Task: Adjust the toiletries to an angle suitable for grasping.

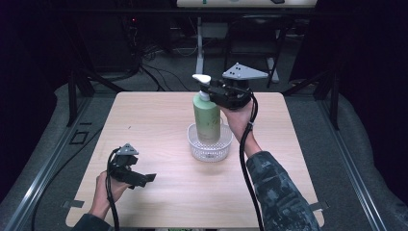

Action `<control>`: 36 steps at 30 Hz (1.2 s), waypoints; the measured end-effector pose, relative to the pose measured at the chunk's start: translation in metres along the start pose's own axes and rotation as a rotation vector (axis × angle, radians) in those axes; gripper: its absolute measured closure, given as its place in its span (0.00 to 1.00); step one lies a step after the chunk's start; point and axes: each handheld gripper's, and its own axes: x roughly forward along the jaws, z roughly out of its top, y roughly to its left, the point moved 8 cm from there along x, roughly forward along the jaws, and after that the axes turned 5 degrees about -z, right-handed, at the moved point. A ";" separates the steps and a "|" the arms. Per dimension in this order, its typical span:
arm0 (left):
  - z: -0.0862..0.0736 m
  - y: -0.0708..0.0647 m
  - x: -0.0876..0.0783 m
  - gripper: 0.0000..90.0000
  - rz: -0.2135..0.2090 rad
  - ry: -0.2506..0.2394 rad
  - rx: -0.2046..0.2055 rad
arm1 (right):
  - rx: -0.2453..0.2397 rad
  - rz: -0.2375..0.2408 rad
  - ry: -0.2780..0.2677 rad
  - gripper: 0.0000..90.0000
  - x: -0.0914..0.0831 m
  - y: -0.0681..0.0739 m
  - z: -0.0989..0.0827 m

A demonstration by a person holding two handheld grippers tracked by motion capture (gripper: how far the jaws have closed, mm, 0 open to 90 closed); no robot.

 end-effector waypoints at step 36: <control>0.000 0.000 0.000 0.00 -0.002 -0.004 0.003 | 0.054 -0.030 0.054 0.75 0.008 -0.013 -0.041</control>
